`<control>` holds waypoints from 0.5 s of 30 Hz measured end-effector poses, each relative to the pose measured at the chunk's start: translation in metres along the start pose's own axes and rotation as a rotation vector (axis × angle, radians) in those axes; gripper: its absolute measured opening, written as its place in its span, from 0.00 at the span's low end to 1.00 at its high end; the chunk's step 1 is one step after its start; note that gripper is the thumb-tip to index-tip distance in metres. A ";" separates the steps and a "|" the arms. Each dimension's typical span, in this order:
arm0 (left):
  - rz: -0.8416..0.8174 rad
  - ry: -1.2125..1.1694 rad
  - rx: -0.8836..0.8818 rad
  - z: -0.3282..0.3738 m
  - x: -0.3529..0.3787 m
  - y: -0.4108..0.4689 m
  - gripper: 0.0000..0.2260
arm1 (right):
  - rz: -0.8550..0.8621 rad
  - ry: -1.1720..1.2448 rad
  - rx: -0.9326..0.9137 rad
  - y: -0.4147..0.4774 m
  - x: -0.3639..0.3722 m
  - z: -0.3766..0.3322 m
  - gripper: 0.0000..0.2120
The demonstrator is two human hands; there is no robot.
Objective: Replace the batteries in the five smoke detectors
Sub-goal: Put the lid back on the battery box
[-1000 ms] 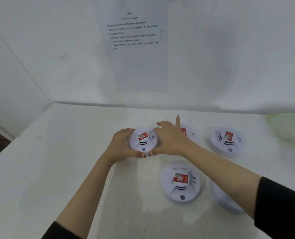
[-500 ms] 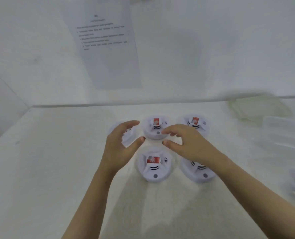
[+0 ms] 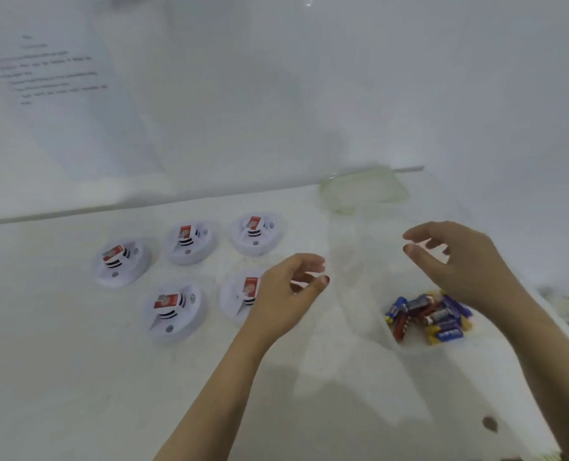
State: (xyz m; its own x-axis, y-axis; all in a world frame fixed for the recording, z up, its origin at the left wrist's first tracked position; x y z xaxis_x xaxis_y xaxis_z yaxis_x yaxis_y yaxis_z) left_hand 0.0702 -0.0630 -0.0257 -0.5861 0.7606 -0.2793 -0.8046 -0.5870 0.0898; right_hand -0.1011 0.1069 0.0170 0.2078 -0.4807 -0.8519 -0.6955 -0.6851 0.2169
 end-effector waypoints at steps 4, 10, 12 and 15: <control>0.079 -0.055 -0.073 0.001 0.044 0.028 0.12 | 0.101 -0.122 0.171 0.007 -0.010 0.055 0.16; 0.127 -0.197 -0.236 0.002 0.085 0.059 0.15 | -0.089 0.131 0.372 0.021 -0.004 0.092 0.17; 0.205 -0.234 -0.231 0.004 0.092 0.058 0.12 | -0.072 0.155 0.343 0.027 -0.003 0.097 0.15; 0.312 -0.259 -0.219 0.001 0.100 0.051 0.09 | -0.066 0.195 0.330 0.035 -0.005 0.105 0.15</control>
State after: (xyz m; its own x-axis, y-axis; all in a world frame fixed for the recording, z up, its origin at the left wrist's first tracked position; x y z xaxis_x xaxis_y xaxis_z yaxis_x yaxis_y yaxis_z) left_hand -0.0296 -0.0171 -0.0485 -0.8239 0.5664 -0.0208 -0.5633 -0.8223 -0.0801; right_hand -0.1985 0.1427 -0.0212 0.3646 -0.5582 -0.7453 -0.8536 -0.5202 -0.0281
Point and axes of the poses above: each hand's wrist, its own y-axis towards the middle knuckle, its own x-axis out of the palm, z = x × y, the point moved 1 cm from there along y, towards the middle knuckle, and after that the axes turned 6 degrees about -y, right-handed, at the moved point
